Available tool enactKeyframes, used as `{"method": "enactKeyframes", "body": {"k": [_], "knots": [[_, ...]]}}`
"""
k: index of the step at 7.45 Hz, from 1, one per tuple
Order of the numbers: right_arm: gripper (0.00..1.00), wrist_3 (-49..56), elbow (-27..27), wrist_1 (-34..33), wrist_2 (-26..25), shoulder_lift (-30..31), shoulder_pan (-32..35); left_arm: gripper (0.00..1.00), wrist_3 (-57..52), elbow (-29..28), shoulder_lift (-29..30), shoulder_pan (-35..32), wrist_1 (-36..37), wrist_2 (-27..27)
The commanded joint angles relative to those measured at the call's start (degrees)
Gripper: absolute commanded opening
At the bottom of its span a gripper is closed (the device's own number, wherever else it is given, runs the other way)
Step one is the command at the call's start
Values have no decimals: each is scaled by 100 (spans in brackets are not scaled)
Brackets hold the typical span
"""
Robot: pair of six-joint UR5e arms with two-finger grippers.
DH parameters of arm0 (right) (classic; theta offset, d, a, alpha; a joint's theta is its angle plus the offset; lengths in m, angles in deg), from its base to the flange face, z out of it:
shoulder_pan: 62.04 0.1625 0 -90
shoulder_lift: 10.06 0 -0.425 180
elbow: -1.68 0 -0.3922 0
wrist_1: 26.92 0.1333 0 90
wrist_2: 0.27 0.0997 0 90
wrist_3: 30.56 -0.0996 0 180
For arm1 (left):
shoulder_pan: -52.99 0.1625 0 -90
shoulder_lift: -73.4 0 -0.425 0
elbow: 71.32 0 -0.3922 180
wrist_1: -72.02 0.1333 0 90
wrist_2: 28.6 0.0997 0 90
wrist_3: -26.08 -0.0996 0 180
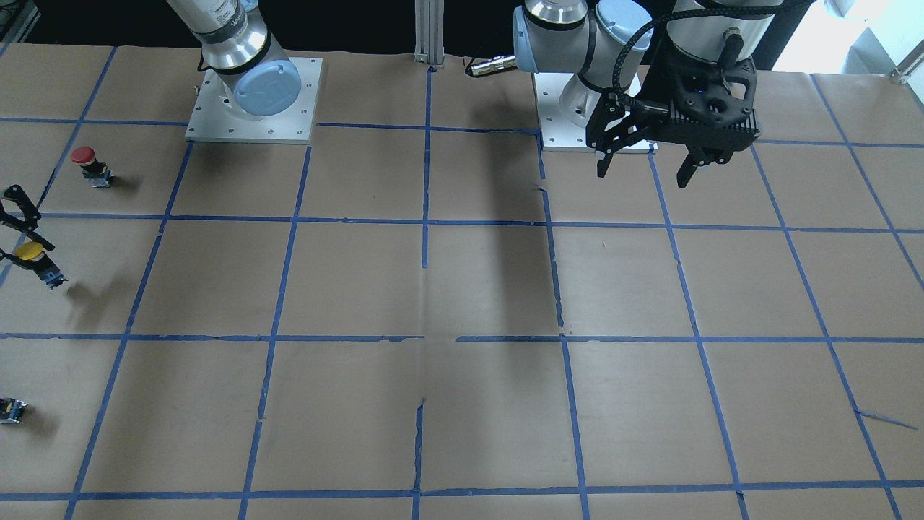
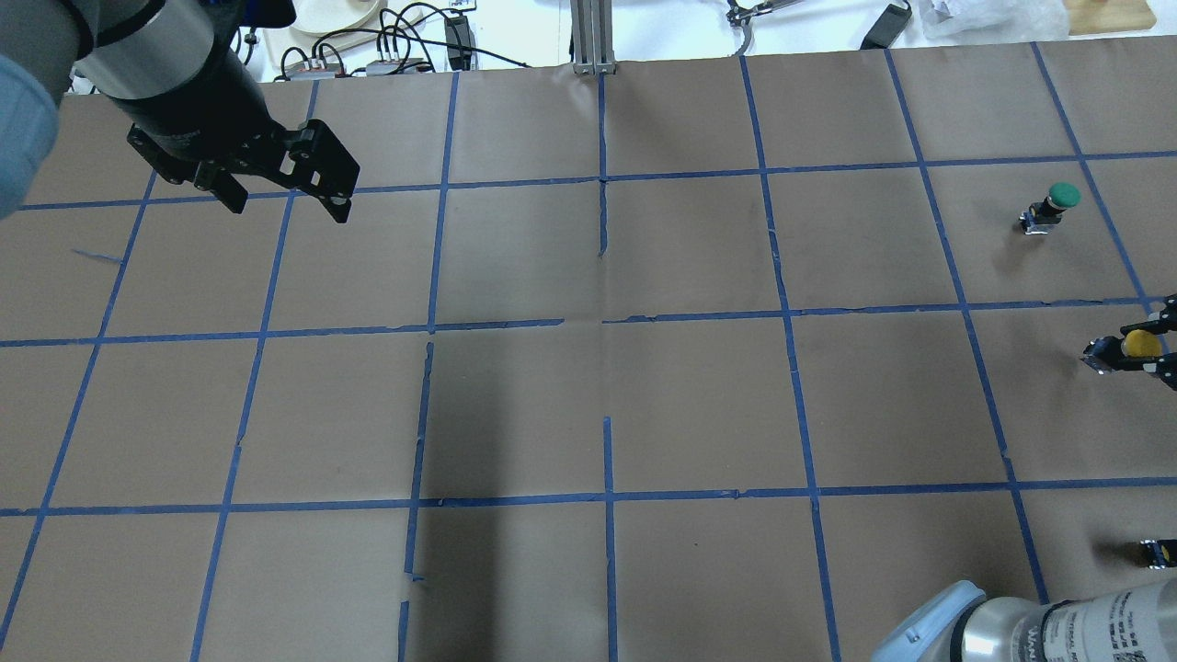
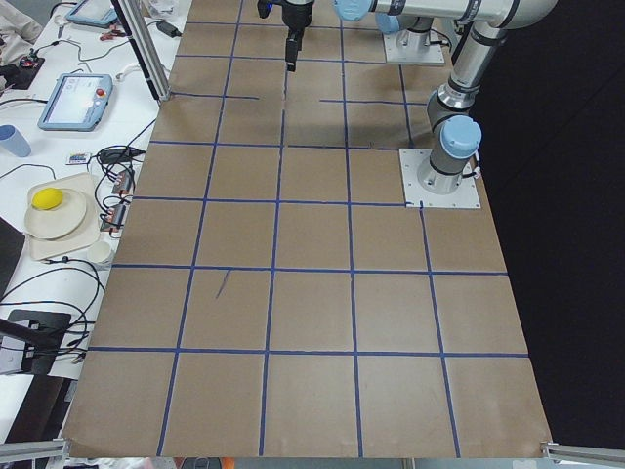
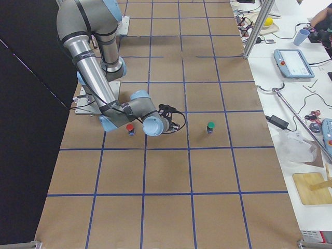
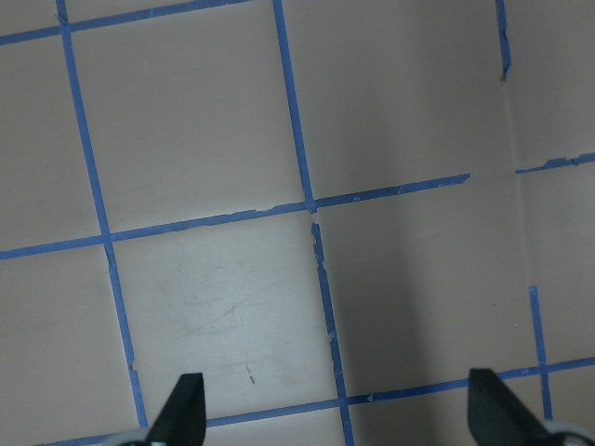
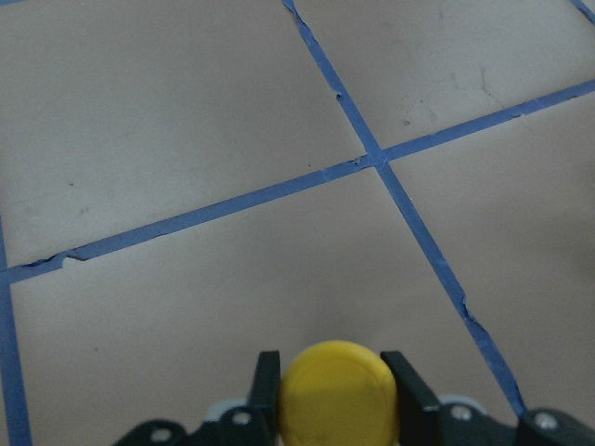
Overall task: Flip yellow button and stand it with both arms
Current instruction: 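Lower the button cap-up onto the table with the right gripper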
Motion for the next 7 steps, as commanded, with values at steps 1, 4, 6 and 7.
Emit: {"method": "enactKeyframes", "body": {"k": [1, 4, 6, 7], "knots": [[6, 36, -21, -7, -18, -139, 1, 99, 98, -110, 21, 107, -208, 81], [21, -35, -21, -16, -70, -210, 1, 99, 116, -136, 47, 125, -269, 55], [69, -61, -12, -7, -79, -262, 0, 99, 116, -119, 47, 125, -269, 46], [82, -105, -12, 2, -79, -254, 1, 99, 116, -101, 47, 125, -269, 46]]}}
